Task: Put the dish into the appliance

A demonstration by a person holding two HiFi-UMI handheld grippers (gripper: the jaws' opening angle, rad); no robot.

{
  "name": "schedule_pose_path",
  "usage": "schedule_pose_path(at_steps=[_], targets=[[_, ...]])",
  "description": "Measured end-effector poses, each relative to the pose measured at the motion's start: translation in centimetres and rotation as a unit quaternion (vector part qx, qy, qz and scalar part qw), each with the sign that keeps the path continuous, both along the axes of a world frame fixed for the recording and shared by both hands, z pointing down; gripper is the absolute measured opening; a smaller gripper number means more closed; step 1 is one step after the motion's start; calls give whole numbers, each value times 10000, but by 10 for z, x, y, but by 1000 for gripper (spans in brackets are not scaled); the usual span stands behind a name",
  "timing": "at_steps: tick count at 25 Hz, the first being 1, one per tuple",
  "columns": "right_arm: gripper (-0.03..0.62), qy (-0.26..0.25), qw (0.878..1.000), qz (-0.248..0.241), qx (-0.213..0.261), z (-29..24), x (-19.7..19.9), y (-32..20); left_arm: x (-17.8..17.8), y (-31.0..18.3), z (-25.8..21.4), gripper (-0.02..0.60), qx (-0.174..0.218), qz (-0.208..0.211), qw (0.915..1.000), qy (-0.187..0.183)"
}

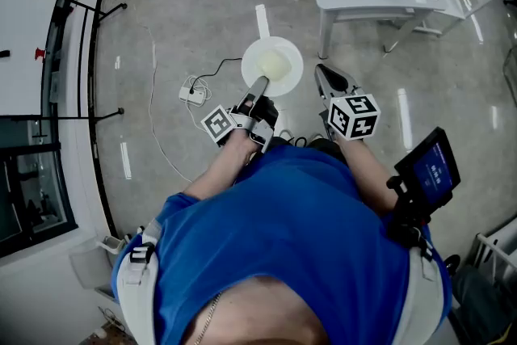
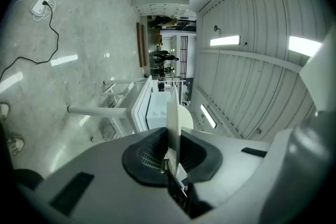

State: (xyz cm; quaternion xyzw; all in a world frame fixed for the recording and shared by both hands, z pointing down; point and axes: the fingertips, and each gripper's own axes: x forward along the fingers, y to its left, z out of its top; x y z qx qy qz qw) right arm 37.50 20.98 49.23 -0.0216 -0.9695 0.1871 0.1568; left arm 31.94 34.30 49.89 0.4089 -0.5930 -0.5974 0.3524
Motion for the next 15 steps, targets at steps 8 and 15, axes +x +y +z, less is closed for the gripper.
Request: schedule_pose_path(at_steps=[8, 15], targets=[[2, -31, 9999, -152, 48, 1, -5, -13, 0, -10, -1, 26, 14, -239, 9997, -3], [2, -5, 9997, -217, 125, -1, -5, -11, 3, 0, -4, 26, 45, -455, 9989, 55]])
